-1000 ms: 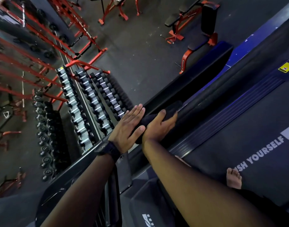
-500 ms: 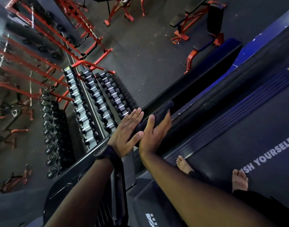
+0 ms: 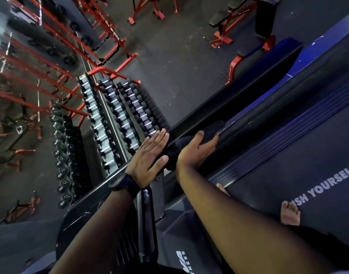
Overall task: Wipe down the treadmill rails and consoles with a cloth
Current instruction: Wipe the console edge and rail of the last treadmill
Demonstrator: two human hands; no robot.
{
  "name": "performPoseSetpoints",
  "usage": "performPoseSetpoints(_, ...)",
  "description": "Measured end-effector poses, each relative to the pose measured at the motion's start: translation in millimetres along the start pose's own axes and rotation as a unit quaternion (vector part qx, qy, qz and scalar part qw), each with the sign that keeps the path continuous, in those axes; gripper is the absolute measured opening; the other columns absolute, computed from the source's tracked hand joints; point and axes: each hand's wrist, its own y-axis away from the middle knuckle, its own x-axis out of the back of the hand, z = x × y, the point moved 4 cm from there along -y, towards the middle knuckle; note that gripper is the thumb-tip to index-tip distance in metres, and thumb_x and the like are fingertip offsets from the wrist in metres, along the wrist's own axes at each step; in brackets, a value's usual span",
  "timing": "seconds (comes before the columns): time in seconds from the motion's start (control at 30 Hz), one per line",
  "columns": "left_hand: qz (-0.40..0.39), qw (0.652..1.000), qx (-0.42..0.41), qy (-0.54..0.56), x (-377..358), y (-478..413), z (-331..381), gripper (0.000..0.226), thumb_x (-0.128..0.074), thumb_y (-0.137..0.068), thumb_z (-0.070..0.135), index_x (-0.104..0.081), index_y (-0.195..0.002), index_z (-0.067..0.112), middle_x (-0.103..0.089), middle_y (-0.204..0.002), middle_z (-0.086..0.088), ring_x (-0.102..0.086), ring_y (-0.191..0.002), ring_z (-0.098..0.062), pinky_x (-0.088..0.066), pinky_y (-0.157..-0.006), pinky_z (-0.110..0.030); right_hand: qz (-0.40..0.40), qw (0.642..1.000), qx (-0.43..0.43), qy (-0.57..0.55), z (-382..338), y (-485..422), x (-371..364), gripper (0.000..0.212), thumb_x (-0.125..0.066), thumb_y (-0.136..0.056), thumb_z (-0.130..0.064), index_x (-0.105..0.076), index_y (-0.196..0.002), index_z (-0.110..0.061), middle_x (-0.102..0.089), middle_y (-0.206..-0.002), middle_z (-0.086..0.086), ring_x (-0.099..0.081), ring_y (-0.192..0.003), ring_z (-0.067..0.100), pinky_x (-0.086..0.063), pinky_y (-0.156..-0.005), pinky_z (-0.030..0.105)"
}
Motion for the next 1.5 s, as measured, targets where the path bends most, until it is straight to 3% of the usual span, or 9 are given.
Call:
performPoseSetpoints(0.07, 0.009, 1.0, 0.013, 0.007, 0, 1, -1, 0.059, -0.023, -0.103, 0.041, -0.022, -0.156, 0.016, -0.019, -0.164, -0.003, -0.015, -0.153, -0.014, -0.02, -0.122, -0.051, 0.009, 0.998, -0.063, 0.024, 1, 11, 3, 0.06, -0.055, -0.102, -0.032, -0.035, -0.155, -0.012, -0.041, -0.152, 0.021, -0.046, -0.135, 0.035, -0.032, -0.109, 0.03)
performPoseSetpoints(0.23, 0.023, 0.999, 0.03, 0.02, 1, 7, -7, 0.054, -0.02, -0.105, 0.034, -0.025, -0.155, 0.014, -0.022, -0.163, -0.004, -0.016, -0.153, -0.014, -0.019, -0.122, -0.051, -0.105, 0.971, 0.203, 0.075, -7, 51, 1, 0.063, -0.051, -0.098, -0.037, -0.038, -0.153, -0.01, -0.039, -0.155, 0.016, -0.04, -0.142, 0.03, -0.033, -0.115, 0.04)
performPoseSetpoints(0.43, 0.018, 0.999, 0.046, 0.012, -2, 15, -8, 0.058, -0.019, -0.103, 0.038, -0.025, -0.156, 0.014, -0.02, -0.164, -0.002, -0.013, -0.153, -0.011, -0.015, -0.124, -0.046, 0.02, 0.994, -0.105, 0.033, 22, 29, 1, 0.064, -0.055, -0.1, -0.037, -0.037, -0.155, -0.01, -0.042, -0.151, 0.022, -0.044, -0.137, 0.038, -0.032, -0.115, 0.036)
performPoseSetpoints(0.6, 0.022, 0.999, 0.047, 0.012, -1, 17, -12, 0.057, -0.019, -0.104, 0.036, -0.027, -0.155, 0.014, -0.02, -0.164, 0.0, -0.014, -0.153, -0.011, -0.011, -0.125, -0.04, -0.091, 0.974, 0.191, 0.087, 13, 56, -1, 0.061, -0.053, -0.098, -0.038, -0.039, -0.152, -0.013, -0.042, -0.152, 0.017, -0.044, -0.138, 0.034, -0.038, -0.113, 0.048)
performPoseSetpoints(0.77, 0.021, 0.998, 0.055, -0.001, -3, 23, -12, 0.058, -0.017, -0.104, 0.037, -0.028, -0.156, 0.013, -0.02, -0.164, 0.0, -0.014, -0.153, -0.011, -0.01, -0.125, -0.038, 0.035, 0.989, -0.14, -0.009, 38, 35, -7, 0.061, -0.054, -0.1, -0.036, -0.037, -0.154, -0.013, -0.042, -0.152, 0.019, -0.047, -0.135, 0.035, -0.034, -0.115, 0.04)
performPoseSetpoints(1.0, 0.038, 0.997, 0.069, 0.023, 0, 27, -17, 0.058, -0.021, -0.103, 0.036, -0.029, -0.154, 0.011, -0.023, -0.161, 0.001, -0.017, -0.152, -0.013, -0.011, -0.125, -0.04, -0.06, 0.986, 0.135, 0.073, 10, 69, -3, 0.064, -0.052, -0.097, -0.037, -0.038, -0.154, -0.01, -0.041, -0.154, 0.016, -0.04, -0.14, 0.028, -0.032, -0.115, 0.039)
performPoseSetpoints(1.17, 0.024, 0.997, 0.069, 0.005, -5, 35, -16, 0.059, -0.02, -0.104, 0.04, -0.025, -0.156, 0.014, -0.018, -0.164, 0.002, -0.011, -0.153, -0.01, -0.008, -0.125, -0.039, 0.023, 0.983, -0.179, 0.029, 57, 47, -2, 0.056, -0.049, -0.102, -0.035, -0.041, -0.151, -0.007, -0.05, -0.147, 0.024, -0.052, -0.13, 0.038, -0.038, -0.111, 0.041)
performPoseSetpoints(1.33, 0.043, 0.996, 0.082, 0.018, -5, 43, -20, 0.06, -0.022, -0.103, 0.042, -0.026, -0.155, 0.013, -0.02, -0.163, 0.001, -0.012, -0.153, -0.011, -0.011, -0.125, -0.045, -0.052, 0.997, 0.045, 0.027, 30, 74, 4, 0.07, -0.049, -0.094, -0.042, -0.037, -0.155, -0.011, -0.04, -0.149, -0.002, -0.037, -0.136, 0.01, -0.026, -0.116, 0.027)
performPoseSetpoints(1.5, 0.039, 0.995, 0.085, 0.015, -8, 59, -20, 0.06, -0.022, -0.103, 0.043, -0.023, -0.155, 0.014, -0.016, -0.164, 0.002, -0.008, -0.154, -0.011, -0.01, -0.125, -0.046, 0.035, 0.983, -0.172, 0.054, 117, 50, -5, 0.094, -0.035, -0.079, -0.092, -0.044, -0.147, -0.028, -0.054, -0.147, 0.01, -0.055, -0.131, 0.033, -0.039, -0.114, 0.049)
